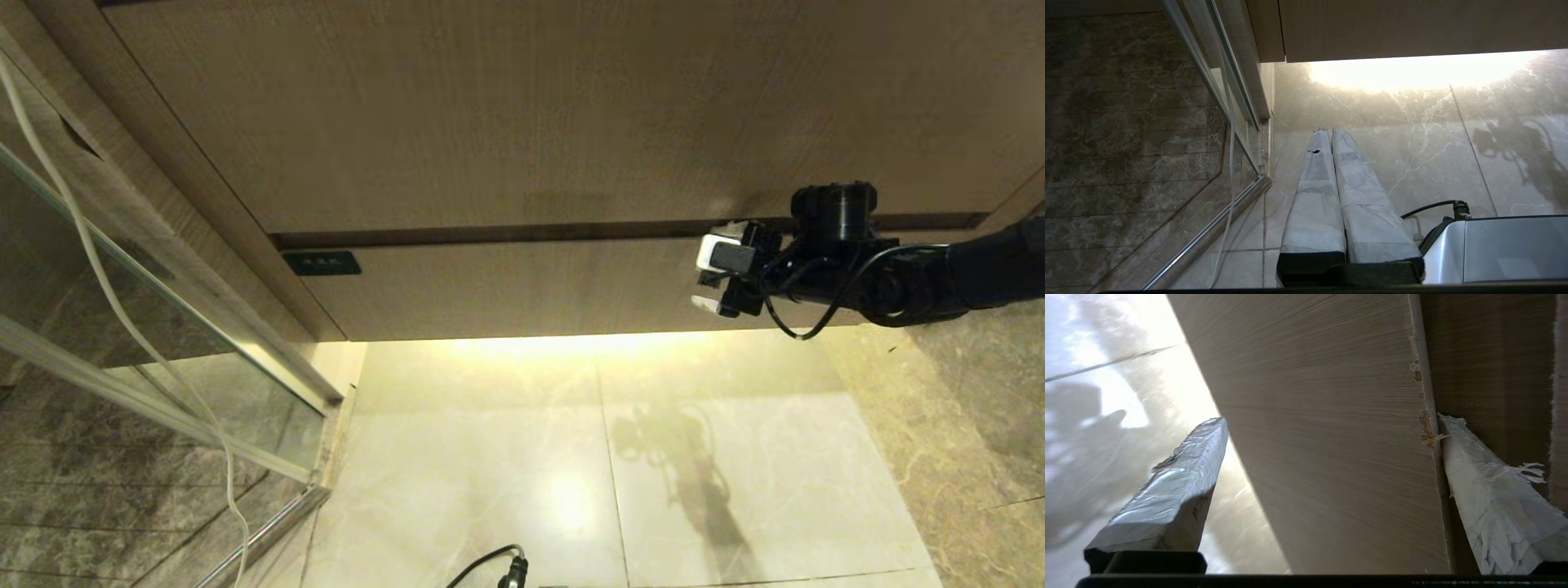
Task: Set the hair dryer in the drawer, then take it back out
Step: Pull open the drawer
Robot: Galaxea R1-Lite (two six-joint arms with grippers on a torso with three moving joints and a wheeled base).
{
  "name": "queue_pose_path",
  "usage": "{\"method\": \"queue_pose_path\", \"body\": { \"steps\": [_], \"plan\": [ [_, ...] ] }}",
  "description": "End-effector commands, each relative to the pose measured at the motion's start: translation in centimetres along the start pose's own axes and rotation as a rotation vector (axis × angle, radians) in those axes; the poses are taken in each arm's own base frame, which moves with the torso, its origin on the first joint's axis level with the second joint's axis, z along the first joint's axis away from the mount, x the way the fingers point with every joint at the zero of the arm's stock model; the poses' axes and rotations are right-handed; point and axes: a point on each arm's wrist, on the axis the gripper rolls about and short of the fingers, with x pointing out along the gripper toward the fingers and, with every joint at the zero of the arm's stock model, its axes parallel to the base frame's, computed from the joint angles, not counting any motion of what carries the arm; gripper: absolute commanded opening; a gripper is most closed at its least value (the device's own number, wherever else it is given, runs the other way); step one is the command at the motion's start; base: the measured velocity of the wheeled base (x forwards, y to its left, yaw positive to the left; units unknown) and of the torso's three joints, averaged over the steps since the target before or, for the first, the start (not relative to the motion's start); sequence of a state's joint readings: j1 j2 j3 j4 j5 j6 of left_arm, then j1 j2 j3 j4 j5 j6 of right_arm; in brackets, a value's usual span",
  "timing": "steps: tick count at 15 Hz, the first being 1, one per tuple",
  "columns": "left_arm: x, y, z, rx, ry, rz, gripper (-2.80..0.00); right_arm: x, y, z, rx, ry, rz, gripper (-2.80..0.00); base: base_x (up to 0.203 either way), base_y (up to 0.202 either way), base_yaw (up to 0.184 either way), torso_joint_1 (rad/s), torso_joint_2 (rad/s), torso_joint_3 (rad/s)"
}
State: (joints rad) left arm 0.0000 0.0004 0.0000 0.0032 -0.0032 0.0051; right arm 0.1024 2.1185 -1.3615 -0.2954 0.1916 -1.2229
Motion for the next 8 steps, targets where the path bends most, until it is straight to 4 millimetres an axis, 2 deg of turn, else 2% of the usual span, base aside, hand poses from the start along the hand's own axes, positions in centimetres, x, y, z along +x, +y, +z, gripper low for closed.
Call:
{"method": "queue_pose_path", "body": {
  "steps": [1, 8],
  "plan": [
    [0.0, 0.0, 0.0, -0.001, 0.001, 0.000, -2.80, -0.4, 0.7, -0.5, 0.042, 0.052, 0.083, 0.00, 0.000, 0.000, 0.000, 0.000, 0.00, 0.000],
    [0.0, 0.0, 0.0, -0.001, 0.002, 0.000, -2.80, -3.2, 1.1, -0.4, 0.098, 0.116, 0.230, 0.00, 0.000, 0.000, 0.000, 0.000, 0.00, 0.000]
  ]
}}
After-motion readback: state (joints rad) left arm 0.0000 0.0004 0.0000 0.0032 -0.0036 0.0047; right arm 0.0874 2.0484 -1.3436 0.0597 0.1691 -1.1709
